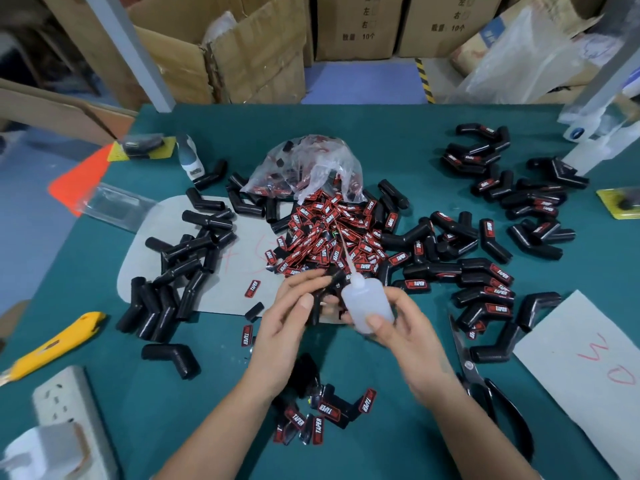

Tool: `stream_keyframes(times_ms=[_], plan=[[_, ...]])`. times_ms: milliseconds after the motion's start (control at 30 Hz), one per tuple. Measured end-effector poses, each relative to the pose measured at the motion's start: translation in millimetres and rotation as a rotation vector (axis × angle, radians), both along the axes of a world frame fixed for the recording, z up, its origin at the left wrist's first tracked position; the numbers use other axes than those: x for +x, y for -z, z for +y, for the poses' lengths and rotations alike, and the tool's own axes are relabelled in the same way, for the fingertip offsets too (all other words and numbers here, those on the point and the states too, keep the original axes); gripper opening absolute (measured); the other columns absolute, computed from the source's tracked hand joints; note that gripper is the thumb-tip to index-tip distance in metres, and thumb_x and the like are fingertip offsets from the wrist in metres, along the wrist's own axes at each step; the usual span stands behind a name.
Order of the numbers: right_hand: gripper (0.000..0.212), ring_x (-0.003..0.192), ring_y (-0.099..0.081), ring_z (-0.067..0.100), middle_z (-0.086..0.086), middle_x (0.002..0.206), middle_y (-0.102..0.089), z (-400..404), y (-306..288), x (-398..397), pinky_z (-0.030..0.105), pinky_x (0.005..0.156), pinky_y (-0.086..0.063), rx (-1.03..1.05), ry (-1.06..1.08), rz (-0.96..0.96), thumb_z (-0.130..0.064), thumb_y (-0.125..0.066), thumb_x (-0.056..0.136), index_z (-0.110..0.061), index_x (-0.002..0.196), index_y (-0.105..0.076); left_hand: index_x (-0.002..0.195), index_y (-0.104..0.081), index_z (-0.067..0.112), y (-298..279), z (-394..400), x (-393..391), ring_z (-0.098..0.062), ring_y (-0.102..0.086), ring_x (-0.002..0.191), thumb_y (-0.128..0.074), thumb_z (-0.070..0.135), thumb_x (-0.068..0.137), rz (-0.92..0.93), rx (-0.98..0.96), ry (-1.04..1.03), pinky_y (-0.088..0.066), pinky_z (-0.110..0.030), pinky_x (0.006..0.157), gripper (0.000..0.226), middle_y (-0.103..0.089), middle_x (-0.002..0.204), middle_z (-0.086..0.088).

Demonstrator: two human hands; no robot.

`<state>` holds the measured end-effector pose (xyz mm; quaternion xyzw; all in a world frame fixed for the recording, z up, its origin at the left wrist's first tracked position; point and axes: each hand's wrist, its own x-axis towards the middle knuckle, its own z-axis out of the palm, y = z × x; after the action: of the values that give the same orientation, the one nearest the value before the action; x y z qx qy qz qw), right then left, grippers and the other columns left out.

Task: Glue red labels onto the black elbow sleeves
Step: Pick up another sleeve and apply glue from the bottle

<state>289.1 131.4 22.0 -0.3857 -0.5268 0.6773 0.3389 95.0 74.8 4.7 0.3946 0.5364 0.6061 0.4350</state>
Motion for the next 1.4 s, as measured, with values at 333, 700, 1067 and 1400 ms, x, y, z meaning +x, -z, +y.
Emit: stream_keyframes(times_ms=[333, 700, 1067, 1400], plan=[[0.024, 0.070, -0.053, 0.010, -0.001, 0.102, -0.069, 25, -15, 51, 0.020, 0.063, -0.049, -0.115, 0.321, 0.245, -0.019, -0.065, 0.089, -0.033, 0.105, -0.075, 0.138, -0.068, 0.014, -16, -6, -11, -0.029, -0.071, 0.118, -0.092, 0.025, 0.080, -0.580, -0.067, 0.086, -0.057, -0.033, 0.098, 0.064, -0.066, 0.136, -0.026], [0.049, 0.052, -0.047, 0.014, -0.002, 0.069, -0.060, 8, -24, 48, 0.021, 0.050, -0.042, 0.125, 0.367, 0.038, -0.067, -0.080, 0.080, -0.029, 0.108, -0.066, 0.137, -0.069, 0.016, -12, -9, -10, -0.035, -0.072, 0.117, -0.090, 0.031, 0.083, -0.493, -0.096, 0.029, -0.058, -0.035, 0.097, 0.059, -0.073, 0.126, -0.020], [0.024, 0.050, -0.058, 0.024, 0.010, 0.102, -0.072, 1, -26, 49, 0.026, 0.051, -0.052, 0.273, 0.383, 0.014, -0.030, -0.078, 0.083, -0.031, 0.105, -0.069, 0.134, -0.071, 0.021, -12, -10, -10, -0.028, -0.075, 0.106, -0.087, 0.037, 0.084, -0.421, -0.112, -0.022, -0.059, -0.033, 0.094, 0.055, -0.076, 0.118, -0.017], [0.018, 0.074, -0.053, 0.015, 0.013, 0.120, -0.068, 3, -18, 28, 0.024, 0.065, -0.048, -0.166, 0.265, 0.259, -0.035, -0.059, 0.098, -0.018, 0.098, -0.064, 0.131, -0.073, 0.018, -9, -9, -9, -0.028, -0.073, 0.106, -0.073, 0.027, 0.095, -0.416, -0.129, -0.080, -0.058, -0.031, 0.091, 0.037, -0.075, 0.110, -0.018]])
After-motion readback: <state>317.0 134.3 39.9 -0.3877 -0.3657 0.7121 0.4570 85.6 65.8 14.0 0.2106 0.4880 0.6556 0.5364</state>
